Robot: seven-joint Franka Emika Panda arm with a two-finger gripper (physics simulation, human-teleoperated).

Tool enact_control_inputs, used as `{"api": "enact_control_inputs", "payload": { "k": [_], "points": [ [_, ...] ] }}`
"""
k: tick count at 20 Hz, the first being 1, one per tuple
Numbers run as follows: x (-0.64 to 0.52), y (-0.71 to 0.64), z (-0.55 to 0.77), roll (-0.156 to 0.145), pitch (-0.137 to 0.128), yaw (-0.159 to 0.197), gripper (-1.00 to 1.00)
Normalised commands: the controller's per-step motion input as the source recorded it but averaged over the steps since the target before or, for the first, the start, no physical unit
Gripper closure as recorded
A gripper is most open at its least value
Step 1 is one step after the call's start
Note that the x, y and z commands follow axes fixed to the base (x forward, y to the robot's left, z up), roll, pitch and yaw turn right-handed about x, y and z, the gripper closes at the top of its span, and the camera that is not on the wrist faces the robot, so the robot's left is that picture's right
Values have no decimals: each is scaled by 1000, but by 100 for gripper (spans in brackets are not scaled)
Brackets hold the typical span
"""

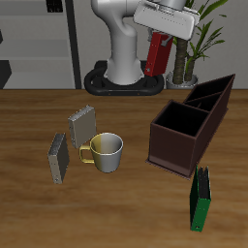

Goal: Place the red book into the left desk caddy's front compartment

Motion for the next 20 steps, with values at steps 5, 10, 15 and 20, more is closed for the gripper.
{"api": "enact_control_inputs", "payload": {
  "k": [5, 10, 15, 20],
  "points": [
    [94, 188, 52, 34, 6, -41, 100],
    [112, 139, 8, 27, 10, -40, 100],
    [64, 142, -56, 29, 19, -24, 100],
    [44, 110, -91, 26, 33, -24, 100]
  ]
}}
